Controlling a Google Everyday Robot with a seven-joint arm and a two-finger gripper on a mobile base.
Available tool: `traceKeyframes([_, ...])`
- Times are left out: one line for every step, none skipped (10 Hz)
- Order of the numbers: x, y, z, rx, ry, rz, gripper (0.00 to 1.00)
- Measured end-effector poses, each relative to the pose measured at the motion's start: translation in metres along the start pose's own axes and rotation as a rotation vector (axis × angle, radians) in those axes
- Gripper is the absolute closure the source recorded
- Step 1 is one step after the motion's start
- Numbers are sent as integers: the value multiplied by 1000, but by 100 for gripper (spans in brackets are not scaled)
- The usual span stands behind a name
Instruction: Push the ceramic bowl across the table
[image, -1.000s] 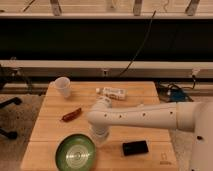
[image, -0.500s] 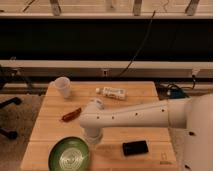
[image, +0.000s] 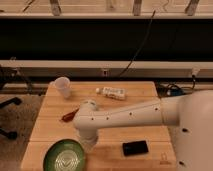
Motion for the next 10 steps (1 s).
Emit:
traceKeyframes([-4,-3,0,0,-2,-14,99])
traceKeyframes([-8,-5,1,0,-4,-28,99])
traceKeyframes([-12,-8,1,0,-5,-43,99])
traceKeyframes([-15,-9,1,0,-6,-51,99])
traceKeyframes([-19,-12,2,0,-8,-65,99])
traceKeyframes([-24,-15,2,1,-11,-82,99])
traceKeyframes([-27,-17,2,8,-21,-97,95])
traceKeyframes([-28,-17,1,14,-29,-103,90])
traceKeyframes([-24,-18,2,14,-28,-89,90])
traceKeyframes([-16,-19,0,20,-30,-60,96])
